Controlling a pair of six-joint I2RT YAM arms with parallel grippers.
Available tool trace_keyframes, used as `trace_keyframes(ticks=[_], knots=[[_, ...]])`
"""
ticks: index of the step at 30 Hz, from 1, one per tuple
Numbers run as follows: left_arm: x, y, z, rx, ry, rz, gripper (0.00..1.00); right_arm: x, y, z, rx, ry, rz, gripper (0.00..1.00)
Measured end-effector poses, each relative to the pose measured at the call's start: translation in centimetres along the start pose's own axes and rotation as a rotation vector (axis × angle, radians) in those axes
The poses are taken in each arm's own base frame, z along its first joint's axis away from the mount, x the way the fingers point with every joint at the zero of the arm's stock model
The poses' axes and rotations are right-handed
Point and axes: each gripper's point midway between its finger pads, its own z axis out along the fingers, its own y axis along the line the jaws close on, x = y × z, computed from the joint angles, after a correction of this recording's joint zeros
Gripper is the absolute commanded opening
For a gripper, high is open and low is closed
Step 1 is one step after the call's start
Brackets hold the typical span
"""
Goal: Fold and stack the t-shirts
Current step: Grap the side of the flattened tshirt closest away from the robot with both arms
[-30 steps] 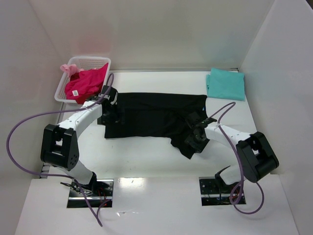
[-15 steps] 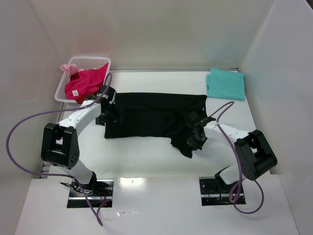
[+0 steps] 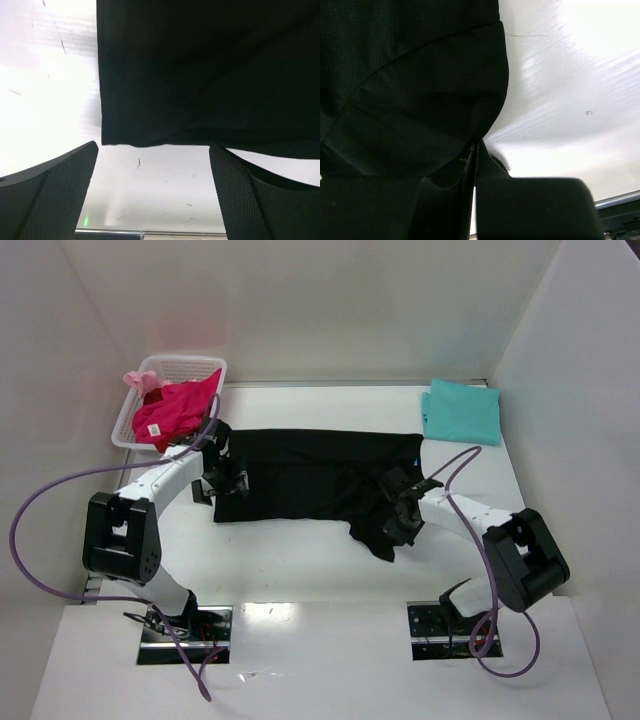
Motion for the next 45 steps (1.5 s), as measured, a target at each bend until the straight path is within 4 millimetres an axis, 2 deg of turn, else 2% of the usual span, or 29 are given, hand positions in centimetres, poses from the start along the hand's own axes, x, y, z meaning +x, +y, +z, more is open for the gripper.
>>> trace_keyframes(ticks=[5,10,22,27,33,38,43,45], knots=[[1.1,0.2,0.1,-0.006,0.03,-0.044,0.96,-0.5,0.1,-1.2,-0.038,-0.022,0.028,0.01],[2.1,0.6,0.6,-0.019,0.059,-0.068,0.96,-0.8,-0.1,-2.1,-0.068,-0.037,0.06,0.01],[3.4,2.4,2.1,-0.125,0.111,-0.096,0.94,-0.5,-0.6,-1.9,-0.055,-0.03,0.067,0.01],[3.7,2.9,2.9,-0.158,0.132,-0.096,0.87,-0.5,-0.7,-2.0,-0.054,-0.03,0.067,0.0],[3.9,3.1,3.4,-0.175,0.142,-0.094,0.72,-0.4,-1.0,-2.1,-0.045,-0.026,0.076,0.0],[3.7,3.3,3.6,-0.185,0.134,-0.092,0.66,-0.4,-1.1,-2.1,-0.04,-0.024,0.086,0.0],[3.6,3.4,3.7,-0.192,0.129,-0.091,0.64,-0.5,-1.1,-2.3,-0.044,-0.027,0.093,0.0],[3.5,3.5,3.7,-0.194,0.126,-0.094,0.67,-0.5,-1.1,-2.4,-0.046,-0.028,0.095,0.0]])
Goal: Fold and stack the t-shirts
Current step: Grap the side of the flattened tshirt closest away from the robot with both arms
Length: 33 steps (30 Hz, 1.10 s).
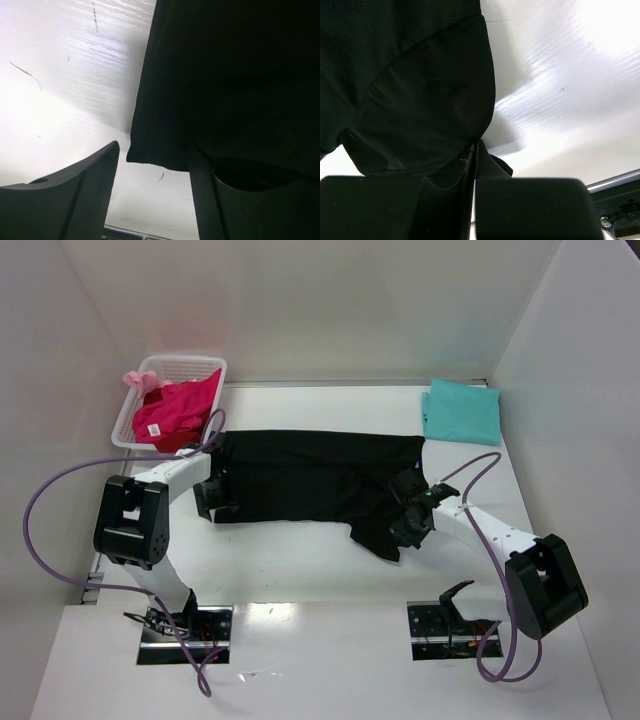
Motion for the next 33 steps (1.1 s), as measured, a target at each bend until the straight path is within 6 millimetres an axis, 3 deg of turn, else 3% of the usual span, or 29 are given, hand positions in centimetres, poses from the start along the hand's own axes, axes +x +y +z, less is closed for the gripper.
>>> trace_keyframes(ticks=[8,13,20,24,25,27,33], knots=[[-0.54,0.87,0.19,-0.006,-0.002,-0.035,0.68,-0.01,-0.25,-0.07,0.008,0.001,0.004,0.0],[-0.61,1.02,0.21,-0.008,-0.002,-0.037,0.5,0.0,-0.31,-0.09,0.011,0.002,0.007,0.0],[-0.46,0.93,0.29,-0.002,0.004,-0.036,0.4,-0.08,-0.43,-0.07,0.015,0.002,0.012,0.0],[-0.27,0.85,0.46,0.001,0.013,-0.035,0.23,-0.12,-0.45,-0.06,0.016,0.002,0.014,0.0],[-0.24,0.79,0.47,0.004,0.015,-0.034,0.11,-0.12,-0.46,-0.06,0.016,0.002,0.014,0.0],[-0.22,0.74,0.47,0.008,0.016,-0.03,0.01,-0.14,-0.46,-0.06,0.017,0.002,0.015,0.0],[-0.23,0.63,0.46,0.014,0.017,-0.031,0.0,-0.32,-0.38,-0.24,0.007,-0.003,0.023,0.0]])
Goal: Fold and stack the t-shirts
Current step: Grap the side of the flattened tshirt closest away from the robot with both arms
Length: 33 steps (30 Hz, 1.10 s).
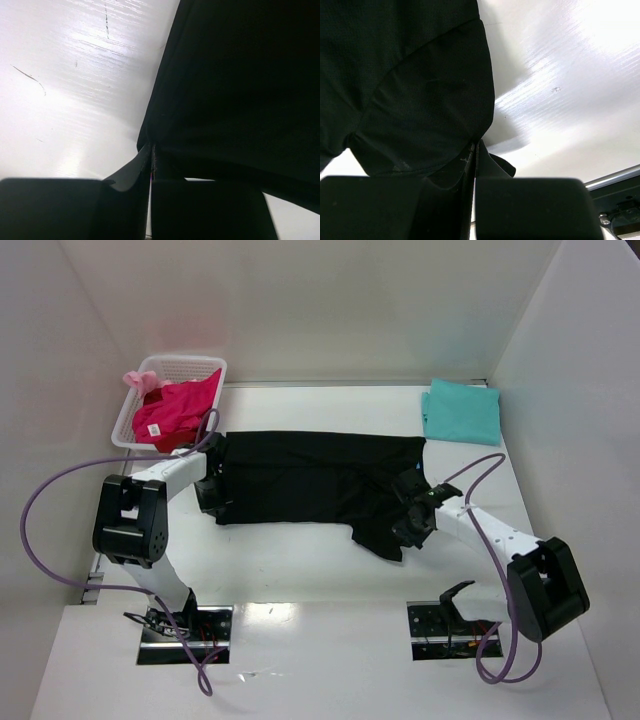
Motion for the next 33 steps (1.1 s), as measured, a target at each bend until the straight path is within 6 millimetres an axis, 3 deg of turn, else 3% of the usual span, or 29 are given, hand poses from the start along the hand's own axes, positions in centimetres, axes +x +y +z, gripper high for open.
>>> trace_keyframes(ticks=[8,19,25,29,33], knots=[[-0.3,-0.1,-1.3,0.024,-0.025,0.015,0.0,-0.9,1.0,-2.0,-0.086,-0.035,0.024,0.0],[-5.0,-1.7,-6.5,0.116,-0.194,0.025,0.0,-3.4,4.0,-6.3,-0.239,-0.123,0.074,0.0],[-6.8,-2.3,-7.6,0.128,-0.242,0.038,0.0,-6.6,4.8,-7.2,-0.274,-0.186,0.143,0.0],[-9.2,-3.2,-8.0,0.133,-0.286,0.04,0.0,-9.0,5.4,-7.9,-0.301,-0.23,0.183,0.0],[-10.9,-3.9,-7.8,0.133,-0.309,0.05,0.0,-11.4,7.4,-8.5,-0.347,-0.276,0.186,0.0]])
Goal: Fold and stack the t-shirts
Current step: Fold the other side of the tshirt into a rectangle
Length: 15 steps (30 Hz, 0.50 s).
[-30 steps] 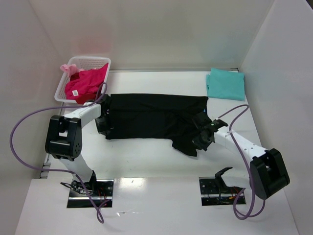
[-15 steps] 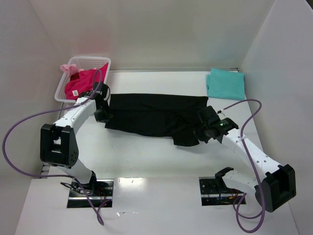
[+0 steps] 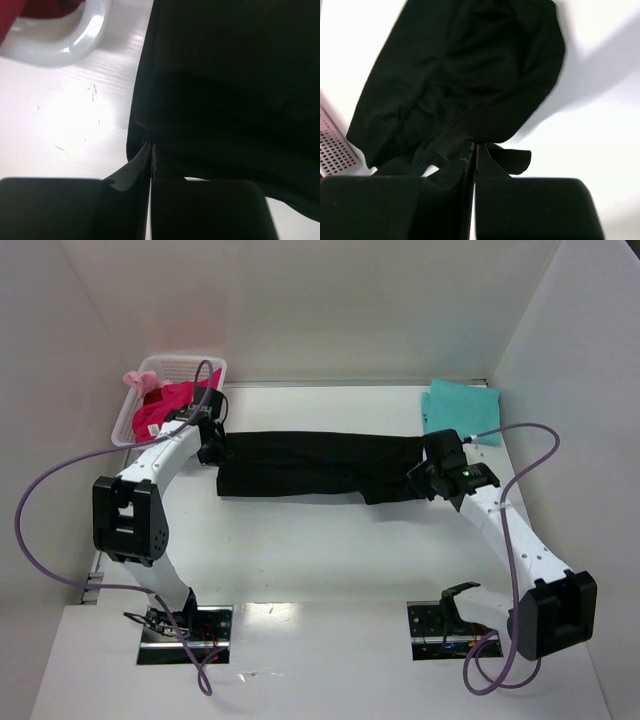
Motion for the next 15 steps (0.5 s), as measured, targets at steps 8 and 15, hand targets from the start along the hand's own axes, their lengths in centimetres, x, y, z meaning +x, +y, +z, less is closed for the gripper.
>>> trace_keyframes(ticks=[8,15], knots=[[-1.9,-0.7,2.5,0.0,-0.015,0.006,0.0,-1.2,2.6,3.1,-0.04,-0.031,-0.045,0.0],[-3.7,-1.1,4.2,0.007,-0.045,0.0,0.0,-3.0,2.6,6.3,-0.018,-0.059,-0.049,0.0]])
